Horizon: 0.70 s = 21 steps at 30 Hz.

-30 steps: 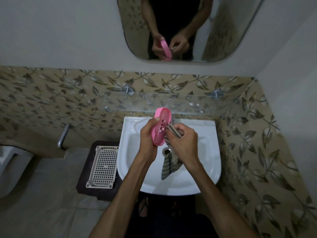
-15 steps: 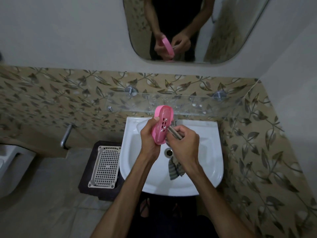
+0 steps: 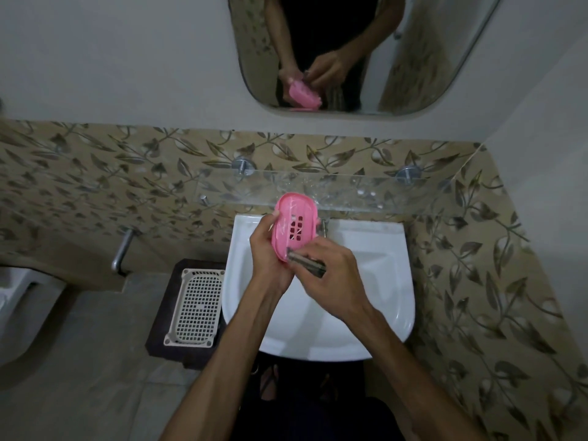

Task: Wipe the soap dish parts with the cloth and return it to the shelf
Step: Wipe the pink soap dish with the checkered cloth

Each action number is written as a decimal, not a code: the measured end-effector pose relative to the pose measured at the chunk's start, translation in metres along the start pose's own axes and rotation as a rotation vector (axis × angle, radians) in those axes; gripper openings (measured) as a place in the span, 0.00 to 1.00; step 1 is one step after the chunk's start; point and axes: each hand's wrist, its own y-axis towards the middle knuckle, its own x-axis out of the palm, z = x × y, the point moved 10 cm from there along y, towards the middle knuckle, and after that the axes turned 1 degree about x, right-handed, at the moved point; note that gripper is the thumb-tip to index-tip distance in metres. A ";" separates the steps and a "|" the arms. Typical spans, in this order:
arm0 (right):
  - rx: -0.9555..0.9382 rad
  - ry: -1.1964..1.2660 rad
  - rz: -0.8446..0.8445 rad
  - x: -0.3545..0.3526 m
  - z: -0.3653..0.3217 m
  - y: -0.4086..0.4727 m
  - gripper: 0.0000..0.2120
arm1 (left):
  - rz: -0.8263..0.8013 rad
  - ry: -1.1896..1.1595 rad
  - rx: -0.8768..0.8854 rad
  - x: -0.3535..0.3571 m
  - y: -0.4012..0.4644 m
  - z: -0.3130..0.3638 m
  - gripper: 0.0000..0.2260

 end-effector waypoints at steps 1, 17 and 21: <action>-0.054 -0.030 -0.027 0.003 -0.009 0.001 0.08 | -0.003 -0.002 -0.033 0.002 -0.001 -0.004 0.26; -0.225 -0.101 0.093 -0.015 -0.006 0.003 0.16 | -0.013 0.055 -0.111 0.000 -0.009 -0.008 0.32; -0.146 -0.061 0.207 -0.026 0.006 0.005 0.16 | -0.013 0.047 -0.096 0.001 -0.008 -0.007 0.31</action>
